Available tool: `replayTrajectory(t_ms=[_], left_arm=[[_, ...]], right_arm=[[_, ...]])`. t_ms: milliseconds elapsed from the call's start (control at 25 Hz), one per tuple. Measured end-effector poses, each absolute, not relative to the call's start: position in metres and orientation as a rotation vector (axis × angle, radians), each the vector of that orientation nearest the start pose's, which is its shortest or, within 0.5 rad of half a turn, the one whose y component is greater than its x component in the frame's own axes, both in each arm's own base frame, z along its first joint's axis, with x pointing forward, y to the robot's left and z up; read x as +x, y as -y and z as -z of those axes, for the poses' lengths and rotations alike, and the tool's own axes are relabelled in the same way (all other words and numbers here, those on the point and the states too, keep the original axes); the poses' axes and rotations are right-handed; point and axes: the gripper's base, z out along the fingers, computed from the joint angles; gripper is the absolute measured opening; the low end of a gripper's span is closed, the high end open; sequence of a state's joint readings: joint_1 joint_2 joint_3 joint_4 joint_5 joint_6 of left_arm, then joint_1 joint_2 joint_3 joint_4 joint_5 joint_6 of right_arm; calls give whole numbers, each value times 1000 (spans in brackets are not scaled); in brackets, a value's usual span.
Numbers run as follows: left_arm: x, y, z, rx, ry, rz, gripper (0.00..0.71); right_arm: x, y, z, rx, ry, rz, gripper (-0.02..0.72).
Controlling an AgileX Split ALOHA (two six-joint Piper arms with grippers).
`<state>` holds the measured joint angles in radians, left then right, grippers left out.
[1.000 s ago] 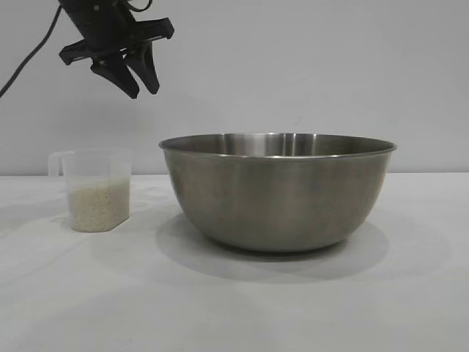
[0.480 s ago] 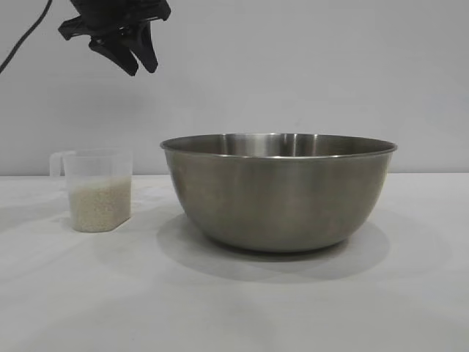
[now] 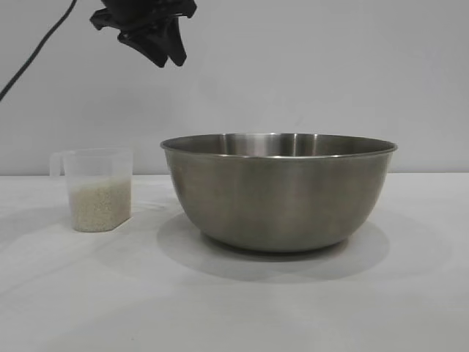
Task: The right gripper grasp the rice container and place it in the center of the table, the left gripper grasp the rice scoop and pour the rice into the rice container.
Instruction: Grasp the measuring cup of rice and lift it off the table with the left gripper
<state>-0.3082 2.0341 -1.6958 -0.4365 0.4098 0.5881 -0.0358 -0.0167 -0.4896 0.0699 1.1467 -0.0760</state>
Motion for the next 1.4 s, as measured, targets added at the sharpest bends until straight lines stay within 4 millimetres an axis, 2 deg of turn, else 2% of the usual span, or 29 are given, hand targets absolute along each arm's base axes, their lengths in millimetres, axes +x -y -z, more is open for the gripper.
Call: replayTrajectory(t_ms=[280,1200,1400], left_arm=[[454,162,-265,687,-2083,247,207],[453,167,-267,598,-2089,361,207],[450,170,-281,582,-2024,290,207]], right_arm=[[-10,-6,-268,-49,-2121,-19,256],[-10,-6,-268,-47,-2120,-20,256],[-10,-6,-268,-47,-2119,-20,256]])
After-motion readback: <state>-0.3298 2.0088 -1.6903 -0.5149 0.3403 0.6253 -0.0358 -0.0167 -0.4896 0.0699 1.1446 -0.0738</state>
